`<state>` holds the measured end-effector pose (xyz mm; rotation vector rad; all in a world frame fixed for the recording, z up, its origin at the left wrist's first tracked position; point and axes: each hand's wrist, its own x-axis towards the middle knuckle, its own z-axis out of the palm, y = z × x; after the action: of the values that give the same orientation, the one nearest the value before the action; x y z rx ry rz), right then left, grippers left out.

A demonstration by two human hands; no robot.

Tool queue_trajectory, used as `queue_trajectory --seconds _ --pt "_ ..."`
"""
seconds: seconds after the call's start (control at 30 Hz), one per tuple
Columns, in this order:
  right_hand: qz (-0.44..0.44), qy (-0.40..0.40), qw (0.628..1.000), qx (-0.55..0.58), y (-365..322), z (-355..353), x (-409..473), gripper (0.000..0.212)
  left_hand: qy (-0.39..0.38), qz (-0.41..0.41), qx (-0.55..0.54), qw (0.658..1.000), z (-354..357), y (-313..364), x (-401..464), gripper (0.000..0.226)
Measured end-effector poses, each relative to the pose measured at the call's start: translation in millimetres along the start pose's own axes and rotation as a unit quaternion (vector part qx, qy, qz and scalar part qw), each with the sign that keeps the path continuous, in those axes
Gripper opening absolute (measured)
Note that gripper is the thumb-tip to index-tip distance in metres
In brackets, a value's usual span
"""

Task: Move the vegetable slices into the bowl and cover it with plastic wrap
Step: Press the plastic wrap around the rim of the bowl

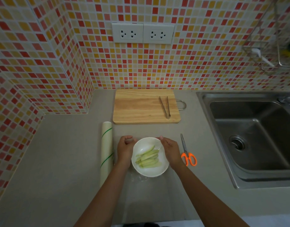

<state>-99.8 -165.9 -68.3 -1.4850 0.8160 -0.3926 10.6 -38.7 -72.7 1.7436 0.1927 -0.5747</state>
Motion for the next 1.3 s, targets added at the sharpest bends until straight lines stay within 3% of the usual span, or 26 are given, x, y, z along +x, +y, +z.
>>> queue_trajectory --seconds 0.13,0.37,0.43,0.5,0.6,0.73,1.13,1.3 --pt "0.002 0.001 1.000 0.009 -1.8 -0.1 -1.8 0.034 0.009 -0.053 -0.007 0.999 7.7 -1.0 6.1 0.033" --pt "0.006 0.018 1.000 0.021 -4.8 -4.9 -4.6 0.034 0.095 -0.035 0.105 0.989 10.9 -1.6 7.7 0.045" --pt "0.015 0.033 0.999 0.037 -8.0 -4.0 -6.0 0.033 0.126 0.017 0.073 0.989 8.6 2.2 1.7 0.039" --pt "0.025 0.055 0.997 0.057 -10.7 -3.4 -5.7 0.033 0.137 0.125 0.012 0.983 4.1 7.2 -10.0 0.026" --pt "0.023 0.053 0.995 0.077 -11.7 -4.2 -4.6 0.034 0.056 0.234 -0.022 0.970 -3.8 4.1 -28.6 0.026" --pt "0.021 -0.006 0.998 0.066 -5.1 -3.4 -4.8 0.031 -0.079 0.187 -0.006 0.979 1.7 -10.6 -37.9 0.038" --pt "0.112 -0.100 0.987 0.056 -4.0 -7.2 3.2 0.063 -0.118 0.069 -0.057 0.989 8.5 -19.4 -23.3 0.051" --pt "0.067 0.032 0.983 0.170 -3.4 -19.5 -4.1 0.060 -0.111 0.097 -0.060 0.987 5.9 -21.4 -23.4 0.054"
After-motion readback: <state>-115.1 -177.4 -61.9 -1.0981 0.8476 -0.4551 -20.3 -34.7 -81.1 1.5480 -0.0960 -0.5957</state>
